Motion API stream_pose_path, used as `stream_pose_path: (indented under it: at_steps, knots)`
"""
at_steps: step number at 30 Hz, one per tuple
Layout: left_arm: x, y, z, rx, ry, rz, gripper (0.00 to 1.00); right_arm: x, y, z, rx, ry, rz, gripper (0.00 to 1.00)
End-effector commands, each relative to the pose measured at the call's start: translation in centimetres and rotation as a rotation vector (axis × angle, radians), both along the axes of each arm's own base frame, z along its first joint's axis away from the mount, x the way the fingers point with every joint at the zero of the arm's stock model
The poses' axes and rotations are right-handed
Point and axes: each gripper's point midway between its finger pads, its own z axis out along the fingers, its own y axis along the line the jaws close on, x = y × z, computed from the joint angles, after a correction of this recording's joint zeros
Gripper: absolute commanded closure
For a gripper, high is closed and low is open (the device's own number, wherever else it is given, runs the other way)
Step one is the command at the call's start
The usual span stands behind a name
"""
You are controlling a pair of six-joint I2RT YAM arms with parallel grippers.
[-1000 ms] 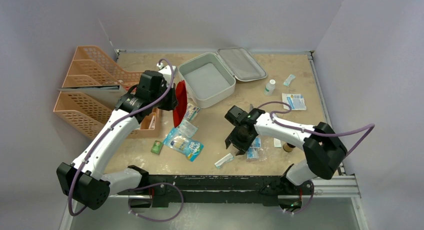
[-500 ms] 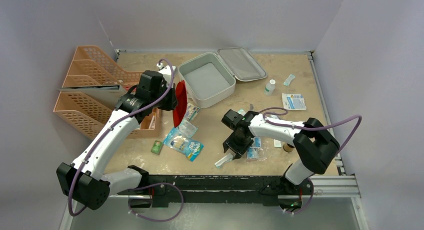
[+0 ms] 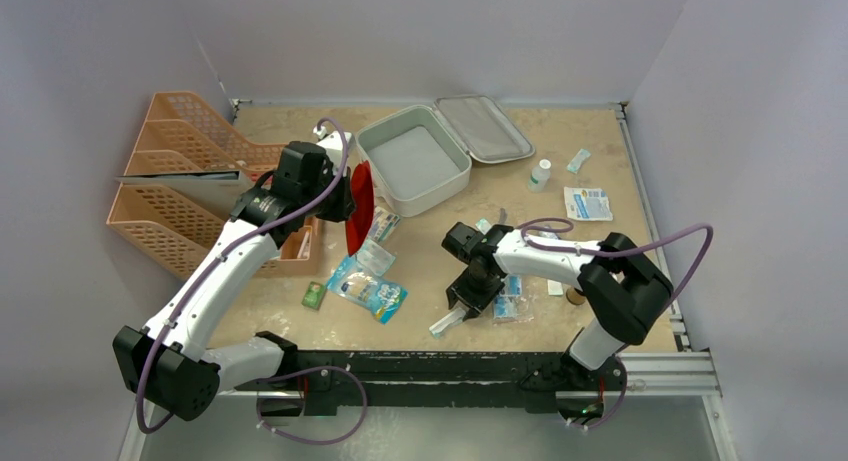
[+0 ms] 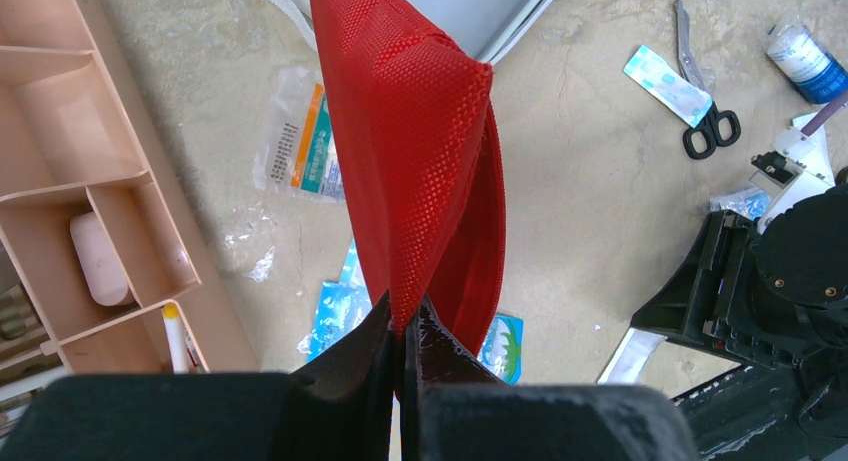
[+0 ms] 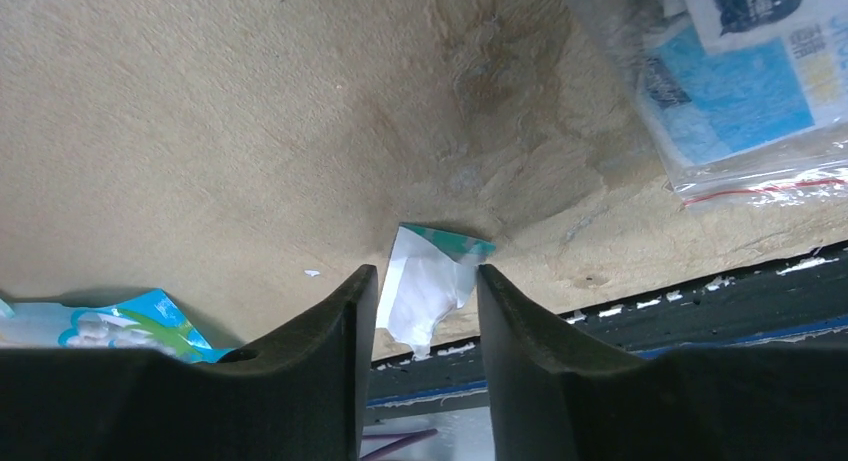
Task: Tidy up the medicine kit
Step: Pick up the medical item at the center of the board.
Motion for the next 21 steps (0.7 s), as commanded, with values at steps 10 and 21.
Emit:
stream_pose_path:
  at_steps: [10, 21]
  knots:
    - [0.4, -0.1, 1.0, -0.015, -0.054, -0.002, 1.00, 0.6, -1.2, 0.3, -0.051, -0.056, 0.000, 0.82]
    - [0.4, -0.8, 0.6, -0.036, -0.031, -0.025, 1.00, 2.8, -0.6, 3.1, -0.008, -0.216, 0.159, 1.00]
